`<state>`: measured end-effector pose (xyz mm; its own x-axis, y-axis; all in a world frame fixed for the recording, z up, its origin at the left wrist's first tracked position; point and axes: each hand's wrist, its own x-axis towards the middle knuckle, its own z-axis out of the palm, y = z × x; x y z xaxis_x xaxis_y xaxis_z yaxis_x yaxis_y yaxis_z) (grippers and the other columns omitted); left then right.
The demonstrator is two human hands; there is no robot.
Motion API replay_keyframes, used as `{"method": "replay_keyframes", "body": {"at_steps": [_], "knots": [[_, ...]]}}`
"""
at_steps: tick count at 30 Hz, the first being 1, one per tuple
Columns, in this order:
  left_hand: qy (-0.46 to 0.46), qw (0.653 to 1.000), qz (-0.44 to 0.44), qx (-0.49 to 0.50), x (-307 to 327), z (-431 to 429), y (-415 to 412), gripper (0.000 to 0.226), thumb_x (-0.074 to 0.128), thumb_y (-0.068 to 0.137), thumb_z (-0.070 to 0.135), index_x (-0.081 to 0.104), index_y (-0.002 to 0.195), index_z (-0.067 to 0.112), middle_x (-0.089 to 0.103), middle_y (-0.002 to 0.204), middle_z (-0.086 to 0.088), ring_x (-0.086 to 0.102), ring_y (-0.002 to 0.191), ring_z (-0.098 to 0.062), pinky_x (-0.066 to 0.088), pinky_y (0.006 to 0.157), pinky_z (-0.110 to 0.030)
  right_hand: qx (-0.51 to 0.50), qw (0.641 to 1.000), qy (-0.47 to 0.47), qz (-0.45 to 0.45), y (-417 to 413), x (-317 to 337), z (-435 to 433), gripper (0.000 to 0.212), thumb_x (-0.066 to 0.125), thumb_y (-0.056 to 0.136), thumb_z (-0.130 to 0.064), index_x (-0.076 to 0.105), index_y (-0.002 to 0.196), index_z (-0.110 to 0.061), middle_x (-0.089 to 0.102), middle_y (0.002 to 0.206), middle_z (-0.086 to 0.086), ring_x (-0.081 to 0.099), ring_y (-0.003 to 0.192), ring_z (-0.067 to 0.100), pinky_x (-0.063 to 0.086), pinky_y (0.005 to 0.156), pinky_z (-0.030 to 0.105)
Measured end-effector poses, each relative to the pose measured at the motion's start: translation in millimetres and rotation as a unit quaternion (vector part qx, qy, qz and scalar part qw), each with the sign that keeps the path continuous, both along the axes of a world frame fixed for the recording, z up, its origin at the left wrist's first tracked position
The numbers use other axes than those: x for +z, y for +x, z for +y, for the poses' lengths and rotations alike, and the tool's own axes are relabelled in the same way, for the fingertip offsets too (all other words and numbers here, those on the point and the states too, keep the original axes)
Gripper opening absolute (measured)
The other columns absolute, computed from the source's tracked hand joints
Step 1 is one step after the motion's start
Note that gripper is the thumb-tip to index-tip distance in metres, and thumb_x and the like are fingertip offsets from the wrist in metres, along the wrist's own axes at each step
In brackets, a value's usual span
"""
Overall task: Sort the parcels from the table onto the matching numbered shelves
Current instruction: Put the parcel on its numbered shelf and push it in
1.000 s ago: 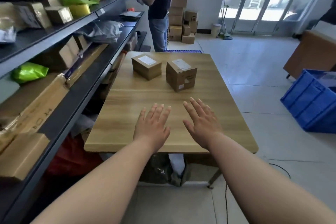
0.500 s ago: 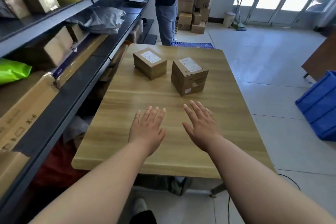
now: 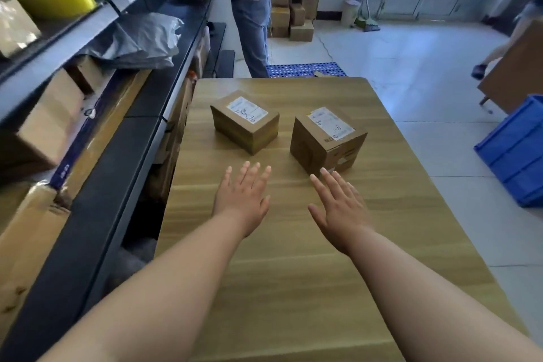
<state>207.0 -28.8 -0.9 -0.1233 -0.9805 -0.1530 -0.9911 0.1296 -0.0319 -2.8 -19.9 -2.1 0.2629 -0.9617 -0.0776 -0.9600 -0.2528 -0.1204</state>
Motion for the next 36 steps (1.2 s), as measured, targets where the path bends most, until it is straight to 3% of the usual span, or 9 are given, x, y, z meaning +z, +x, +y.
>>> {"method": "replay_keyframes", "body": {"at_steps": [9, 16, 19, 25, 30, 36], "knots": [[0.011, 0.999, 0.013, -0.038, -21, -85, 10, 0.061, 0.018, 0.102, 0.043, -0.009, 0.153, 0.026, -0.008, 0.162, 0.002, -0.011, 0.148, -0.016, -0.006, 0.119, -0.042, -0.107, 0.993, 0.005, -0.051, -5, -9, -80, 0.067, 0.038, 0.098, -0.048, 0.006, 0.154, -0.029, -0.005, 0.162, -0.004, -0.005, 0.148, 0.016, 0.004, 0.119, 0.034], [0.002, 0.995, 0.074, -0.066, -30, -135, -49, 0.06, 0.024, 0.102, 0.042, -0.003, 0.154, 0.027, -0.002, 0.163, 0.003, -0.004, 0.149, -0.015, -0.001, 0.12, -0.041, -0.184, 0.982, 0.025, -0.046, -43, -6, -154, 0.068, 0.04, 0.097, -0.051, 0.011, 0.153, -0.028, -0.009, 0.161, -0.003, -0.003, 0.148, 0.019, 0.011, 0.118, 0.038], [-0.001, 0.993, 0.081, -0.081, -35, -151, -80, 0.058, 0.023, 0.102, 0.041, 0.0, 0.154, 0.028, 0.0, 0.163, 0.002, -0.002, 0.149, -0.016, 0.001, 0.12, -0.042, -0.2, 0.976, 0.061, -0.062, -60, -9, -182, 0.067, 0.038, 0.098, -0.049, 0.009, 0.154, -0.026, -0.011, 0.161, 0.0, -0.005, 0.148, 0.019, 0.007, 0.119, 0.037], [0.04, 0.994, 0.085, -0.052, -47, -178, -128, 0.055, 0.016, 0.103, 0.045, -0.005, 0.152, 0.035, -0.012, 0.162, -0.003, -0.012, 0.148, -0.02, -0.004, 0.119, -0.043, -0.216, 0.968, 0.08, -0.098, -92, -28, -233, 0.065, 0.039, 0.099, -0.045, 0.01, 0.154, -0.025, -0.007, 0.162, 0.005, -0.003, 0.149, 0.023, 0.008, 0.119, 0.04], [0.087, 0.995, 0.053, -0.016, -61, -185, -138, 0.059, 0.017, 0.102, 0.049, -0.018, 0.149, 0.037, -0.032, 0.155, -0.002, -0.027, 0.144, -0.02, -0.008, 0.118, -0.044, -0.197, 0.952, 0.097, -0.214, -96, -49, -244, 0.062, 0.04, 0.101, -0.037, 0.014, 0.153, -0.019, 0.017, 0.158, 0.011, 0.019, 0.144, 0.027, 0.018, 0.115, 0.038], [0.086, 0.986, 0.145, 0.006, -67, -169, -139, 0.058, 0.022, 0.102, 0.047, -0.01, 0.15, 0.04, -0.028, 0.157, 0.004, -0.017, 0.147, -0.02, -0.005, 0.12, -0.039, -0.222, 0.934, 0.095, -0.263, -98, -49, -225, 0.063, 0.044, 0.099, -0.035, 0.017, 0.152, -0.016, 0.024, 0.15, 0.015, 0.037, 0.132, 0.032, 0.031, 0.107, 0.04]]}}
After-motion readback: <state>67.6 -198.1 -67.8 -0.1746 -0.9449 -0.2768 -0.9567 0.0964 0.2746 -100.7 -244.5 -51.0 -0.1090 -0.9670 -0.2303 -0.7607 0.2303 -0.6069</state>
